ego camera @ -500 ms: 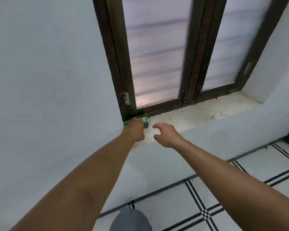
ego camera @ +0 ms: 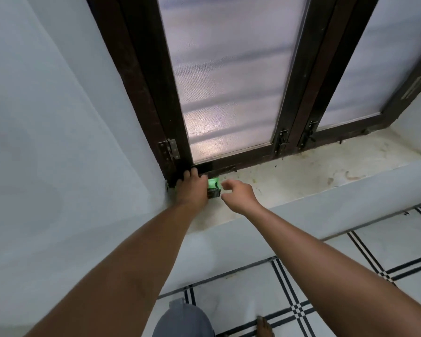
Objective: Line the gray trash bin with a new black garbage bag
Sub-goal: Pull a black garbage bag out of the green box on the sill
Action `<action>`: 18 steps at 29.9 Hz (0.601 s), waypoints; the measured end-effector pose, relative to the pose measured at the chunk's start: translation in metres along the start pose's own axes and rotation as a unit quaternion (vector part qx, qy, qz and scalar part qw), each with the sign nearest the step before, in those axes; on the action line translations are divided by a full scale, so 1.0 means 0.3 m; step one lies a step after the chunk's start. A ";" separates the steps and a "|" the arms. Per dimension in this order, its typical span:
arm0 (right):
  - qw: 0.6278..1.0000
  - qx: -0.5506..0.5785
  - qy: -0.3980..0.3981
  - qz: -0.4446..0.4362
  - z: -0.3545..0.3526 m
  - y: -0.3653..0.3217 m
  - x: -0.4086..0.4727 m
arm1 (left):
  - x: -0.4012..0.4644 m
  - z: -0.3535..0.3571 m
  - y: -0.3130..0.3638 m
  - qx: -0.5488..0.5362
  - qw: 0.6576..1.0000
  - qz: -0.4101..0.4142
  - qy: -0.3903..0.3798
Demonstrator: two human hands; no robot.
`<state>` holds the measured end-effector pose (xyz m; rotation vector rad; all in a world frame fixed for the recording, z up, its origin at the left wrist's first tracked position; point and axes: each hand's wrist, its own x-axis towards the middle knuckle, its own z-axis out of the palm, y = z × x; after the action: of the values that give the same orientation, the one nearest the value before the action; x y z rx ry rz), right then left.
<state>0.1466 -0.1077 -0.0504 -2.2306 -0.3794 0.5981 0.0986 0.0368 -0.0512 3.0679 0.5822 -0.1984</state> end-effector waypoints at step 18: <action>0.990 -0.011 0.007 -0.143 -0.288 0.068 0.091 | -0.040 -0.105 0.069 -0.332 0.942 -0.010 0.036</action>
<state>0.2171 -0.1619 -0.0234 -2.1476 -0.6869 0.4267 0.0990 0.0142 -0.0187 2.4190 0.5409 0.0986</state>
